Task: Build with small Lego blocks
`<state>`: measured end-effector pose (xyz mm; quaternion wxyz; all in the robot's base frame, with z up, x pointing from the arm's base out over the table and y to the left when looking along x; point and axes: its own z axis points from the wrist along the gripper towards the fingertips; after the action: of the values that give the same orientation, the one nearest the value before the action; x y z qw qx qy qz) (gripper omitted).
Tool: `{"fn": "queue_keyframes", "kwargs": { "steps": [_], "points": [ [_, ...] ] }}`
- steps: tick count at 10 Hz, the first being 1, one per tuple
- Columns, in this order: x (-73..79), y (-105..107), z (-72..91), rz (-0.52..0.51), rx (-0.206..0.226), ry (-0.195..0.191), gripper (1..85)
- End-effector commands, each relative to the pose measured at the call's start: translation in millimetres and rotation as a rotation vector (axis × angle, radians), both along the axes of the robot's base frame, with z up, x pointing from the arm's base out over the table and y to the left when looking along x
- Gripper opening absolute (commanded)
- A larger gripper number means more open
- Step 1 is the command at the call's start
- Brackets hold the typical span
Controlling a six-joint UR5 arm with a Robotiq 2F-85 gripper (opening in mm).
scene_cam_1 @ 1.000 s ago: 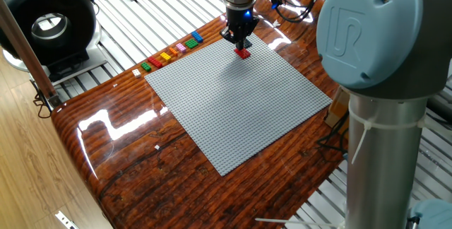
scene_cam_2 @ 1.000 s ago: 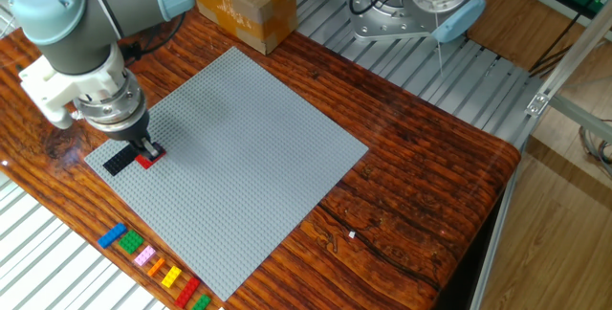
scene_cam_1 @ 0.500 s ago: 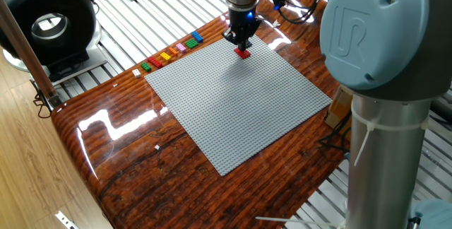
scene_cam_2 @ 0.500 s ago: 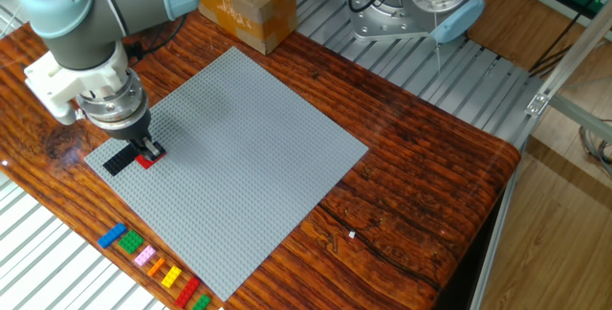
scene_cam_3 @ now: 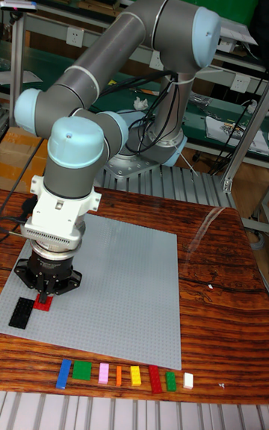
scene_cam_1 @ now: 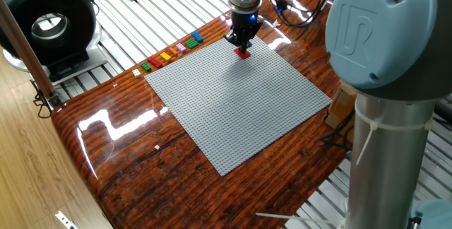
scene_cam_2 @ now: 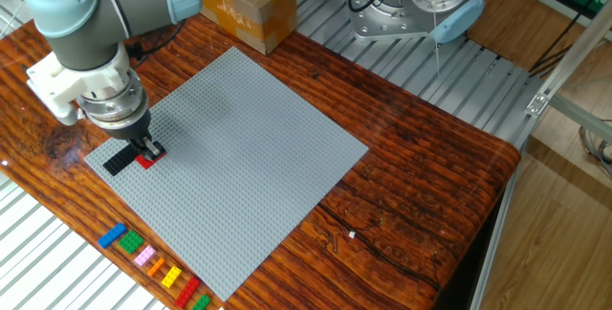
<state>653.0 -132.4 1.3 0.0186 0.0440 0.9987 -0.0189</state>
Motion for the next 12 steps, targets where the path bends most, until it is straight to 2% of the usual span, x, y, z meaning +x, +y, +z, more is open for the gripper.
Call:
{"fn": "queue_keyframes", "kwargs": {
  "steps": [1,2,5,7,8,9,10,11,12],
  "points": [
    [-15.4,-3.2,16.9,-0.023,-0.015,0.071,1.0],
    [-19.9,-4.3,25.3,-0.035,-0.026,0.102,1.0],
    [-16.4,2.1,29.8,-0.050,-0.037,0.120,1.0],
    [-6.7,14.7,48.9,-0.090,-0.081,0.154,1.0],
    [-2.3,23.1,57.1,-0.108,-0.069,0.170,1.0],
    [4.7,36.6,64.4,-0.120,-0.032,0.174,1.0],
    [12.4,45.6,70.7,-0.129,-0.009,0.176,1.0],
    [25.8,47.4,73.7,-0.123,0.000,0.151,1.0],
    [38.8,35.1,75.3,-0.090,-0.037,0.112,1.0]
  ]
}}
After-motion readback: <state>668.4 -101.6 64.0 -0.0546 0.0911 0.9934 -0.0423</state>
